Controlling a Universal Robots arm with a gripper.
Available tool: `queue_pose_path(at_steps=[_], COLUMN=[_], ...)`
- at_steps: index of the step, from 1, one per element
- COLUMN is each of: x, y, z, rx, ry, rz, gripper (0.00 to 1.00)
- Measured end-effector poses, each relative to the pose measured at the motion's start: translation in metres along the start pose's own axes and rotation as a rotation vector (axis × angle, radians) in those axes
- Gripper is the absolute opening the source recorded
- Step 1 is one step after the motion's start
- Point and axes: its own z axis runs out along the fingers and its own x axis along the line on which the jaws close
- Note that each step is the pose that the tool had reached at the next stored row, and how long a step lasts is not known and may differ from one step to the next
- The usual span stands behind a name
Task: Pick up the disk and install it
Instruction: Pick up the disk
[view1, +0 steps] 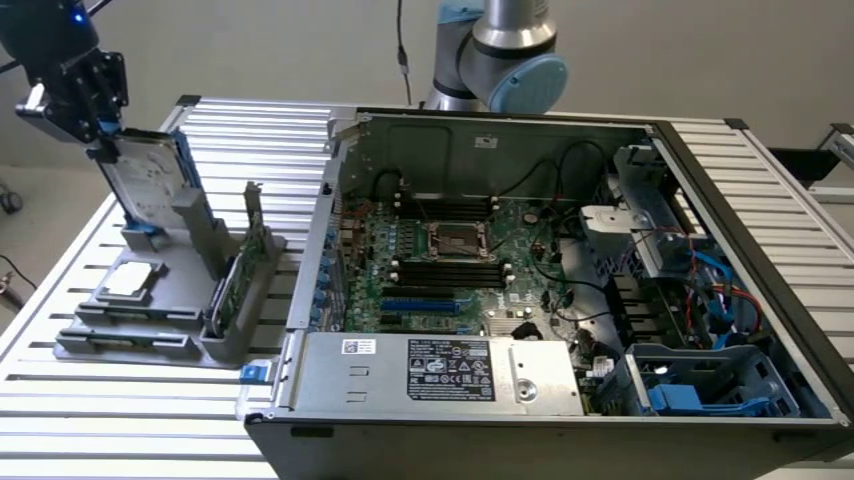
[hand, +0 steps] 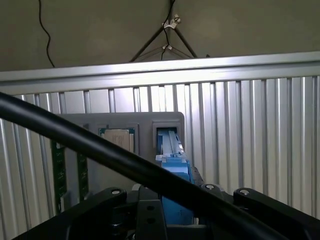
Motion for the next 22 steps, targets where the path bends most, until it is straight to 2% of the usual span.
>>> queue_pose_path(at_steps=[14, 18, 22], x=[0.001, 0.001, 0.002], y=[-0.0062, -0.0134, -0.0254], z=[-0.0373, -0.0482, -0.0597], rx=[-0.0079, -0.0094, -0.0117], ry=[0.0006, 0.0007, 0.0009], rz=[0.000, 0.000, 0.000], gripper=[0.33, 0.33, 0.33])
